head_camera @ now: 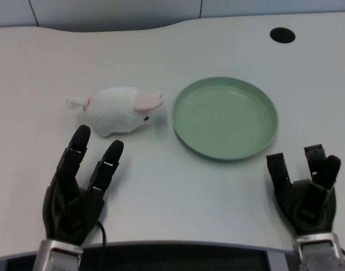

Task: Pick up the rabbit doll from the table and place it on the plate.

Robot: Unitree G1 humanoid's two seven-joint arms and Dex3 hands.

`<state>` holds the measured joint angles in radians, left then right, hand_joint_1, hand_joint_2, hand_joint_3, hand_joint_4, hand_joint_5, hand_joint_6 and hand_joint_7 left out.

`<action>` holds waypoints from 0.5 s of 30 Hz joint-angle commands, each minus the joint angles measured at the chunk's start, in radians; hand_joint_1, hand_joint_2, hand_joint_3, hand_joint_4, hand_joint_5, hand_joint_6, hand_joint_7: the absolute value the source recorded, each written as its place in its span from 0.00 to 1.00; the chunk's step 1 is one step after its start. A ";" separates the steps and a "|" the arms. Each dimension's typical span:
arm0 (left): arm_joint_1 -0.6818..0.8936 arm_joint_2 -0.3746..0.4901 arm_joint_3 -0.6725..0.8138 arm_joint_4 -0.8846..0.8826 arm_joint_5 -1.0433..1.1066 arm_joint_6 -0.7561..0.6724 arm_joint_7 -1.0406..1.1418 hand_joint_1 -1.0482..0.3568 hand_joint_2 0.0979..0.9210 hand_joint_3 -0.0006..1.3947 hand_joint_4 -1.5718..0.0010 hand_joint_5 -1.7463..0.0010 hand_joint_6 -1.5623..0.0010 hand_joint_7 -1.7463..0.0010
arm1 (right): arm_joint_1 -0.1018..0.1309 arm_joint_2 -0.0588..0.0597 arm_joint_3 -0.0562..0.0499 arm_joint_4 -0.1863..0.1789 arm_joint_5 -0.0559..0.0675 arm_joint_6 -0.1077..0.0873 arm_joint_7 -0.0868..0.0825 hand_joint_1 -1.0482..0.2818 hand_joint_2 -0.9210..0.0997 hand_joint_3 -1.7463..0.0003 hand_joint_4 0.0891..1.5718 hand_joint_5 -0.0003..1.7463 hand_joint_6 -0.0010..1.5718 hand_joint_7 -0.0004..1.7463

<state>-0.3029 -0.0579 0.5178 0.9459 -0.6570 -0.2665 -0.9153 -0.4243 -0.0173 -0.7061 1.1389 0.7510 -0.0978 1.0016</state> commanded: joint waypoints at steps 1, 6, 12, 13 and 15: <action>0.005 0.008 0.008 0.028 0.002 0.000 0.002 0.20 1.00 0.23 0.75 0.81 0.77 1.00 | -0.005 -0.017 -0.005 0.014 0.002 0.012 -0.009 0.35 0.00 0.94 0.47 1.00 0.42 0.93; 0.002 0.006 0.012 0.031 -0.001 0.000 -0.001 0.21 1.00 0.23 0.75 0.81 0.77 1.00 | -0.009 -0.019 -0.006 0.018 0.001 0.011 -0.011 0.35 0.00 0.93 0.47 1.00 0.41 0.95; -0.001 0.011 0.016 0.030 -0.003 0.006 -0.006 0.21 1.00 0.22 0.75 0.81 0.76 1.00 | -0.010 -0.014 -0.003 0.014 -0.002 0.006 -0.021 0.35 0.00 0.94 0.48 1.00 0.41 0.96; -0.002 0.012 0.017 0.029 -0.004 0.009 -0.009 0.21 1.00 0.22 0.75 0.81 0.76 1.00 | -0.010 -0.013 -0.003 0.014 -0.003 0.004 -0.019 0.35 0.00 0.94 0.48 1.00 0.41 0.96; -0.003 0.013 0.018 0.028 -0.005 0.012 -0.013 0.21 1.00 0.22 0.75 0.81 0.77 1.00 | -0.010 -0.012 -0.002 0.015 -0.003 0.002 -0.016 0.34 0.00 0.94 0.48 1.00 0.41 0.96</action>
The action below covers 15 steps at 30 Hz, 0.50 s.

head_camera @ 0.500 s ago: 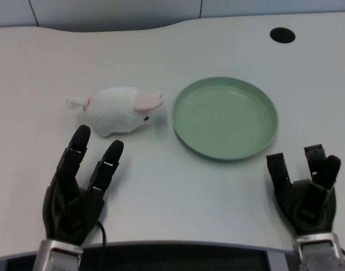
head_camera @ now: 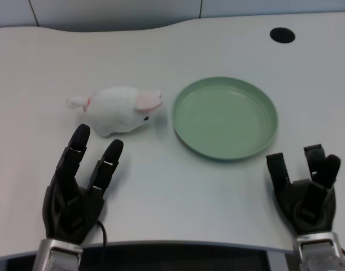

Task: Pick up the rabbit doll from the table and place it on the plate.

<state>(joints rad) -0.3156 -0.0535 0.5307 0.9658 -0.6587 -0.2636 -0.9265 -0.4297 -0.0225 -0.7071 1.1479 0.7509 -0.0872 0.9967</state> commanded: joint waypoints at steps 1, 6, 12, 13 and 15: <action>0.010 0.009 0.006 0.006 -0.003 0.008 0.000 0.21 1.00 0.22 0.75 0.81 0.77 1.00 | -0.005 -0.005 -0.001 0.007 -0.003 -0.008 -0.011 0.34 0.00 0.94 0.48 1.00 0.41 0.96; 0.010 0.009 0.006 0.003 0.000 0.007 0.004 0.21 1.00 0.22 0.76 0.82 0.76 1.00 | -0.006 -0.002 -0.001 0.009 -0.002 -0.007 -0.013 0.34 0.00 0.94 0.48 1.00 0.40 0.96; 0.006 0.021 0.011 -0.008 -0.005 0.012 -0.015 0.21 1.00 0.22 0.76 0.82 0.79 1.00 | -0.007 0.002 0.003 0.008 -0.003 0.000 -0.012 0.35 0.00 0.95 0.48 1.00 0.40 0.96; 0.003 0.029 0.003 -0.020 0.006 -0.002 -0.014 0.21 1.00 0.21 0.77 0.82 0.80 1.00 | -0.007 0.002 0.004 0.008 -0.004 -0.002 -0.011 0.35 0.00 0.95 0.48 1.00 0.41 0.96; -0.001 0.039 -0.006 -0.035 0.020 -0.021 -0.012 0.22 1.00 0.19 0.76 0.82 0.80 1.00 | -0.007 0.003 0.005 0.008 -0.005 -0.005 -0.010 0.34 0.00 0.95 0.49 1.00 0.41 0.96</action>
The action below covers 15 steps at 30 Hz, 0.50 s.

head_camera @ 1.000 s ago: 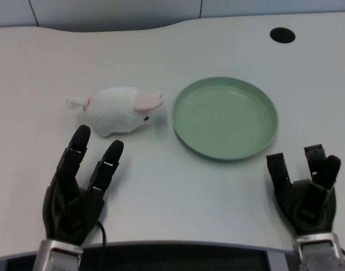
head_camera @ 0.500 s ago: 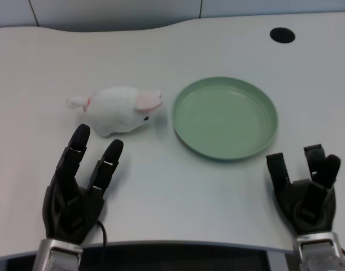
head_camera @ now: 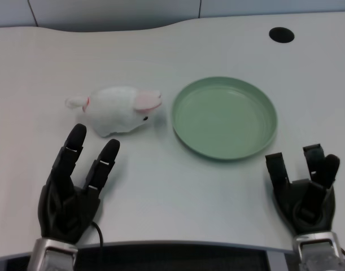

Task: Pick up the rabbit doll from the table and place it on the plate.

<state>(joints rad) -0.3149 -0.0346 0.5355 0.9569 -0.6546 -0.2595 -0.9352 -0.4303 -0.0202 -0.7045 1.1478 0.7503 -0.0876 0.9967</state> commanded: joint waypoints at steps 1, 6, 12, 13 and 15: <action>-0.001 0.021 -0.013 -0.030 0.019 -0.029 -0.002 0.22 1.00 0.19 0.76 0.82 0.80 1.00 | -0.006 0.000 0.002 0.008 -0.005 -0.005 -0.009 0.34 0.00 0.95 0.49 1.00 0.41 0.95; 0.001 0.022 -0.019 -0.032 0.016 -0.031 0.001 0.22 1.00 0.18 0.76 0.82 0.80 1.00 | -0.006 0.000 0.002 0.008 -0.005 -0.005 -0.009 0.35 0.00 0.95 0.49 1.00 0.41 0.95; -0.090 0.123 -0.058 -0.060 0.103 -0.162 0.008 0.22 1.00 0.12 0.72 0.85 0.77 0.99 | -0.009 0.003 0.005 0.014 -0.008 -0.002 -0.018 0.35 0.00 0.95 0.49 1.00 0.40 0.97; -0.137 0.168 -0.079 -0.063 0.153 -0.233 0.015 0.22 1.00 0.10 0.70 0.87 0.77 0.99 | -0.011 0.003 0.004 0.017 -0.007 0.005 -0.028 0.35 0.00 0.95 0.48 1.00 0.40 0.97; -0.194 0.214 -0.108 -0.042 0.230 -0.344 0.047 0.20 0.99 0.04 0.67 0.90 0.75 0.99 | -0.014 0.004 0.002 0.019 -0.005 0.012 -0.041 0.34 0.00 0.97 0.49 1.00 0.41 0.97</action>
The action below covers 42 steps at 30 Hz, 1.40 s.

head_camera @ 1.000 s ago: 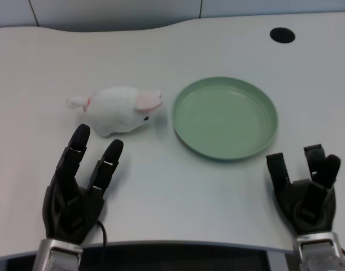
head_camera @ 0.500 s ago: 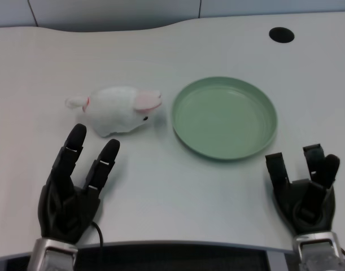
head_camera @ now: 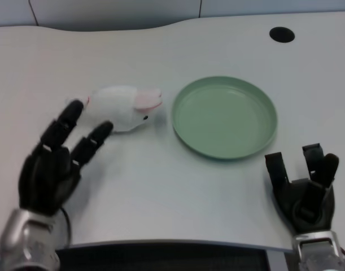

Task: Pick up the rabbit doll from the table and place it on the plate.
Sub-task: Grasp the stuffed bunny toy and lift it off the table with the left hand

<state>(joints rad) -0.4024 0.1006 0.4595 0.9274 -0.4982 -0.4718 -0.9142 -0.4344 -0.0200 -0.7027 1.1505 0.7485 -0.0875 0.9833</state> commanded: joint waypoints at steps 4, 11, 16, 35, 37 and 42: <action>-0.160 0.134 -0.093 0.049 0.207 -0.314 0.127 0.18 0.97 0.00 0.61 0.94 0.71 0.99 | -0.011 0.004 0.001 0.016 -0.003 0.009 -0.033 0.34 0.00 0.96 0.49 1.00 0.39 0.99; -0.253 0.233 -0.211 0.106 0.439 -0.522 0.322 0.23 0.93 0.01 0.62 0.99 0.71 1.00 | -0.017 0.003 0.001 0.018 -0.004 0.007 -0.039 0.35 0.00 0.95 0.49 1.00 0.39 0.99; -0.342 0.319 -0.355 0.156 0.759 -0.570 0.642 0.21 0.96 0.01 0.64 1.00 0.70 1.00 | -0.020 0.009 0.000 0.020 -0.001 0.004 -0.038 0.36 0.00 0.94 0.49 1.00 0.39 1.00; -0.559 0.334 -0.875 0.372 1.337 -0.195 1.357 0.01 1.00 0.05 0.92 1.00 0.90 1.00 | -0.007 0.024 -0.002 0.007 0.007 0.001 0.009 0.35 0.00 0.95 0.48 1.00 0.40 0.97; -0.561 0.333 -0.887 0.376 1.328 -0.190 1.358 0.00 1.00 0.05 0.92 1.00 0.90 1.00 | -0.006 0.024 -0.002 0.007 0.007 0.002 0.010 0.35 0.00 0.95 0.48 1.00 0.41 0.97; -0.551 0.311 -0.914 0.403 1.314 -0.111 1.280 0.00 1.00 0.03 0.92 1.00 0.91 1.00 | 0.011 0.034 -0.007 -0.010 0.013 -0.015 0.031 0.35 0.00 0.94 0.47 1.00 0.40 0.98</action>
<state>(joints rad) -0.9488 0.4168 -0.4467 1.3205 0.8327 -0.5952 0.3823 -0.4326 -0.0038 -0.7086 1.1400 0.7543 -0.1023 1.0039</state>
